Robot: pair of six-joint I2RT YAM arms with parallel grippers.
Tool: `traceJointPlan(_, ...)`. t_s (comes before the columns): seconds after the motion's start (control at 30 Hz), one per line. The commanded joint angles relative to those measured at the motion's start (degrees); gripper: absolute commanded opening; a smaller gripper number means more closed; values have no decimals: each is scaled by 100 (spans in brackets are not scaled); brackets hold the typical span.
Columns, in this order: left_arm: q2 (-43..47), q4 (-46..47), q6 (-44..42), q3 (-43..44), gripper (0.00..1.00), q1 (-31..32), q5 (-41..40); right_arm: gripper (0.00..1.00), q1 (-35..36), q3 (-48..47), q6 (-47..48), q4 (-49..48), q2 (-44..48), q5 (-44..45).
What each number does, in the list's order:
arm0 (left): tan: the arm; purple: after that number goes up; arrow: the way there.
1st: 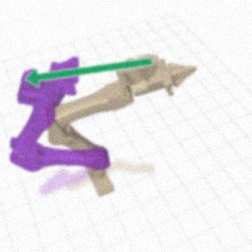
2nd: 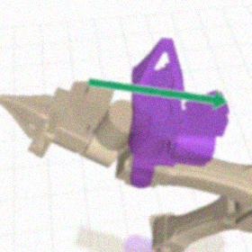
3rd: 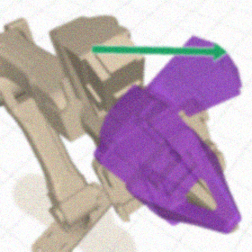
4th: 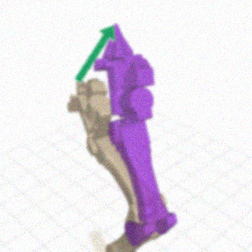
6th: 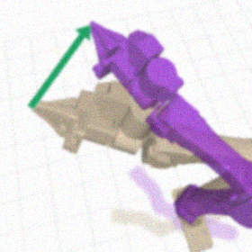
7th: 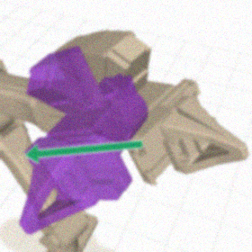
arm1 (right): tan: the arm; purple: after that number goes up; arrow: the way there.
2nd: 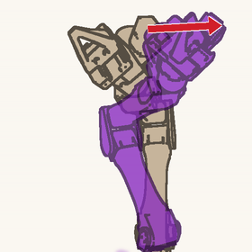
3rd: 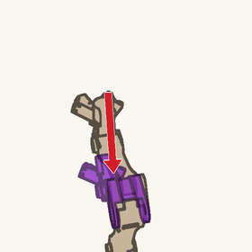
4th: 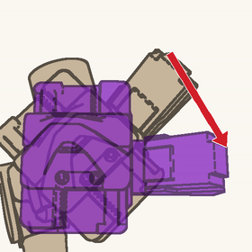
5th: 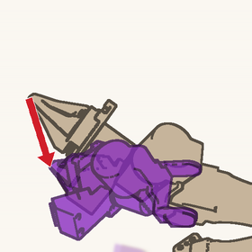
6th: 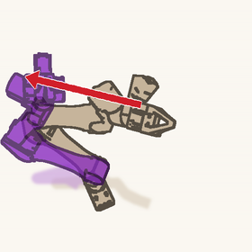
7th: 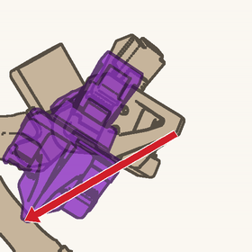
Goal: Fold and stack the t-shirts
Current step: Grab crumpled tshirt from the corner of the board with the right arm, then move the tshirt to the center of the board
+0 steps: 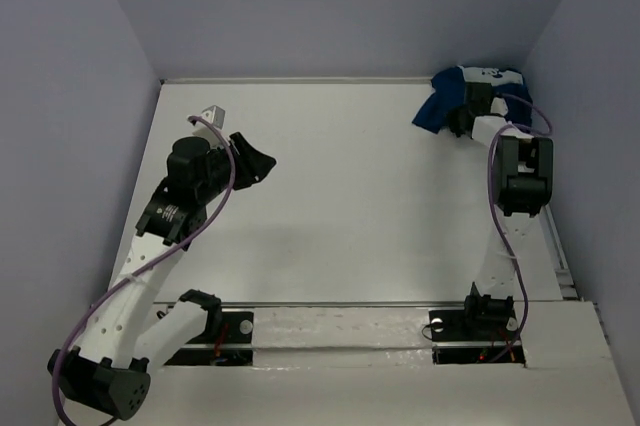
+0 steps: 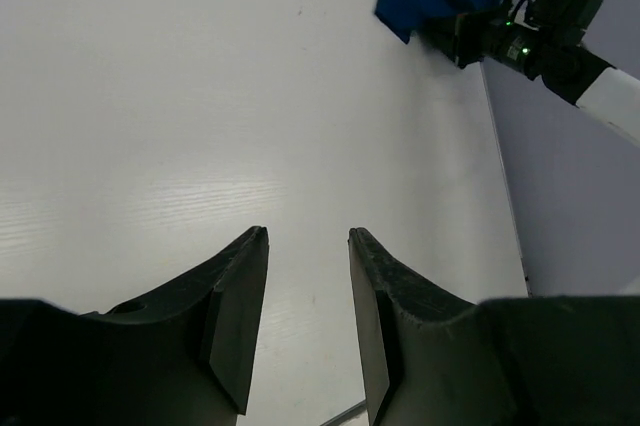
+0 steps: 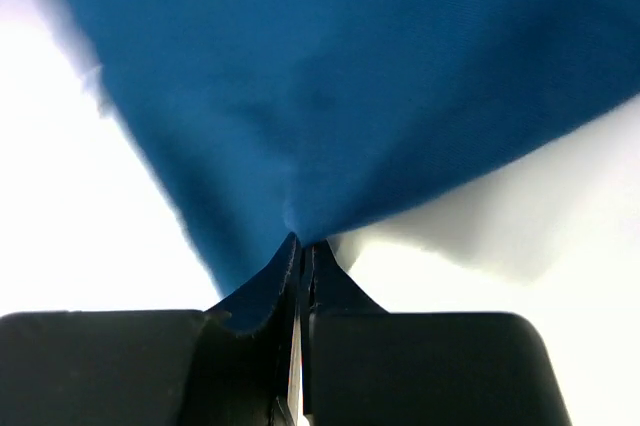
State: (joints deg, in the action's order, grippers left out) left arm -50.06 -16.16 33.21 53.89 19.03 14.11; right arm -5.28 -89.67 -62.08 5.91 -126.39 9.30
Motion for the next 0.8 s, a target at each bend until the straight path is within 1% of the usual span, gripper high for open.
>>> traceJointPlan(0.0, -56, -114, -104, 271, 38, 13, -347, 0, 466, -1059, 1398, -749, 878, -884)
traceJointPlan(0.03, -100, -167, -96, 315, 39, 13, -434, 0, 536, -1270, 1792, -723, 992, -1391)
traceJointPlan(0.13, -214, -308, -78, 456, 40, -39, -699, 0, 651, -2096, 2156, -626, 1458, -2070)
traceJointPlan(0.17, -206, -317, -61, 491, 43, -39, -786, 0, 651, -2325, 2209, -496, 1555, -2577)
traceJointPlan(0.2, -206, -309, -52, 508, 44, -39, -796, 0, 651, -2562, 2262, -329, 1651, -2765)
traceJointPlan(0.23, -197, -291, -52, 543, 45, -39, -813, 0, 651, -3104, 2427, -188, 1809, -2924)
traceJointPlan(0.27, -197, -282, -43, 613, 46, -39, -831, 0, 651, -3396, 2499, -48, 1854, -3378)
traceJointPlan(0.33, -232, -230, -52, 771, 48, -92, -866, 0, 651, -4046, 2770, 347, 2116, -3906)
traceJointPlan(0.43, -320, -299, -148, 1000, 51, -92, -980, 0, 651, -3963, 3026, 279, 2547, -4295)
traceJointPlan(0.47, -407, -378, -201, 1166, 52, -92, -1119, 0, 651, -3640, 3105, 183, 2819, -4636)
traceJointPlan(0.53, -469, -449, -218, 1325, 52, -144, -1235, 0, 598, -3008, 3184, -80, 3127, -5042)
traceJointPlan(0.57, -504, -475, -236, 1439, 52, -145, -1305, 0, 598, -2073, 3229, -264, 3503, -5426)
traceJointPlan(0.6, -504, -493, -245, 1501, 52, -145, -1358, 0, 537, -1550, 3264, -457, 3716, -5578)
traceJointPlan(0.63, -496, -580, -262, 1545, 53, -197, -1358, 0, 537, -1023, 3238, -868, 3901, -5745)
traceJointPlan(0.67, -470, -616, -263, 1581, 54, -198, -1532, 0, 484, -504, 3229, -1029, 4059, -6208)
traceJointPlan(0.7, -452, -651, -263, 1607, 56, -198, -1543, 0, 484, 545, 3229, -1187, 4391, -6343)
traceJointPlan(0.77, -364, -756, -236, 1503, 57, -198, -1587, 0, 484, 1614, 3106, -1644, 4718, -6441)
